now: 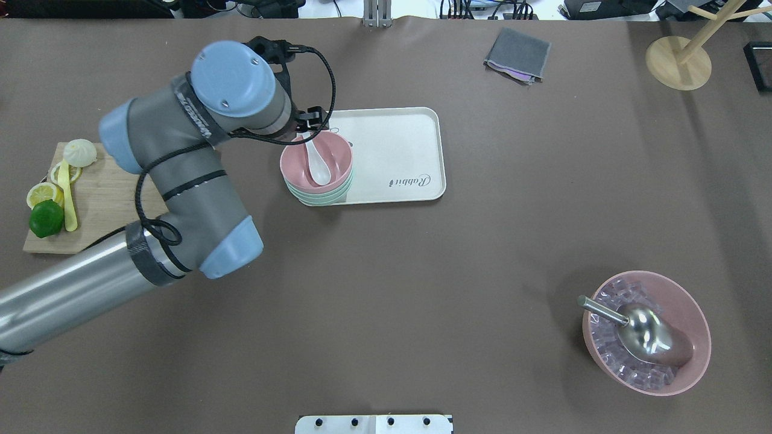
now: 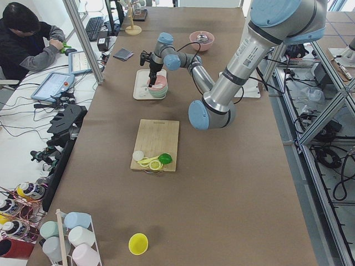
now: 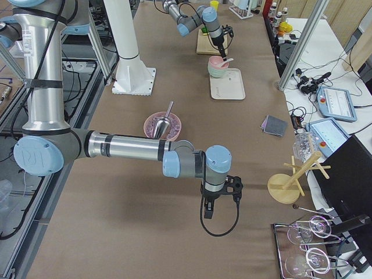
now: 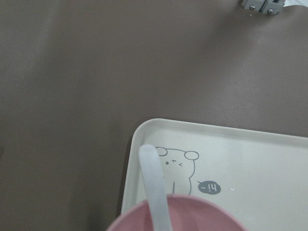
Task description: Stack pink bowl on green and place spoon
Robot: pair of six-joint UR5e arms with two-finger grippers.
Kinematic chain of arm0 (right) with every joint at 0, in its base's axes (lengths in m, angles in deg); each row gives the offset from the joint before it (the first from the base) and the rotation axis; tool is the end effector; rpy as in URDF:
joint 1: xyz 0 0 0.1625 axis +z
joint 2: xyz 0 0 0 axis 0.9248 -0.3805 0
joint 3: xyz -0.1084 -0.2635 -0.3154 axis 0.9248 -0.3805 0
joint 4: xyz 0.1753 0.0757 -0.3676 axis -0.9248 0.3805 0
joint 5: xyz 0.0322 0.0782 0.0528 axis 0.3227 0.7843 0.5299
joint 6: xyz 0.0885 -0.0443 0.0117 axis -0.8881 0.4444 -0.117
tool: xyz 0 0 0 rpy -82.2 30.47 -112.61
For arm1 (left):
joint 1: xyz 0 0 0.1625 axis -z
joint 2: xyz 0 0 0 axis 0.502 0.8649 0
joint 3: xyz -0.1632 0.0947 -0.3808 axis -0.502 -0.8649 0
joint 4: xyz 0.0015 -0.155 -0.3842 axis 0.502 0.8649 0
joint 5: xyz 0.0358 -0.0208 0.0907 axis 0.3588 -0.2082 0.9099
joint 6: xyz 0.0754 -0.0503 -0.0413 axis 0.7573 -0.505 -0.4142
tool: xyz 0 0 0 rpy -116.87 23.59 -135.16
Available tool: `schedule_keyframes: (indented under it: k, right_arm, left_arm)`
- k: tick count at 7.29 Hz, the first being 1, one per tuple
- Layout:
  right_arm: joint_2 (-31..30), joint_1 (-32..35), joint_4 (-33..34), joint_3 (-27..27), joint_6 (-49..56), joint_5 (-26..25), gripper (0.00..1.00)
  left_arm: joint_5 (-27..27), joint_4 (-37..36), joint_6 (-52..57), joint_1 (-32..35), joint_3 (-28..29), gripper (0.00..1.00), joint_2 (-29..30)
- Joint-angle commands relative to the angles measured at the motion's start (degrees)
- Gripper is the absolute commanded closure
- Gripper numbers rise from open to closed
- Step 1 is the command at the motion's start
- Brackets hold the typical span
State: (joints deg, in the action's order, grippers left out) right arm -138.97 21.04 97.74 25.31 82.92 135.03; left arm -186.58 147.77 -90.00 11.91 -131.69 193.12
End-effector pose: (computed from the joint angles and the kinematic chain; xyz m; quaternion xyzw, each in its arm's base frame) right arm 0.0621 -0.4858 0.6883 -0.0141 -0.3179 0.0332 0.9475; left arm 0.4390 -0.5524 0.2159 0.1627 0.3716 -0.0811 0.9104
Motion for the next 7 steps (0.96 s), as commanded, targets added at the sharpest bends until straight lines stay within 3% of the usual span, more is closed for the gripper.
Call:
schedule_keyframes:
  k: [1, 3, 5, 7]
  right_arm:
    - [-0.1, 0.1, 0.1, 0.0, 0.0, 0.0, 0.00]
    - [-0.1, 0.2, 0.1, 0.0, 0.0, 0.0, 0.00]
    - [0.0, 0.2, 0.1, 0.0, 0.0, 0.0, 0.00]
    - [0.0, 0.2, 0.1, -0.1, 0.0, 0.0, 0.00]
  left_arm:
    - [-11.0, -7.1, 26.6, 11.4, -5.4, 0.02, -6.4]
    - [-19.8, -7.3, 49.6, 23.2, -5.3, 0.02, -14.6]
    - [-21.9, -7.2, 66.0, 31.8, -4.9, 0.02, -22.9]
    - [-28.5, -6.5, 81.6, 40.2, -1.9, 0.02, -29.6]
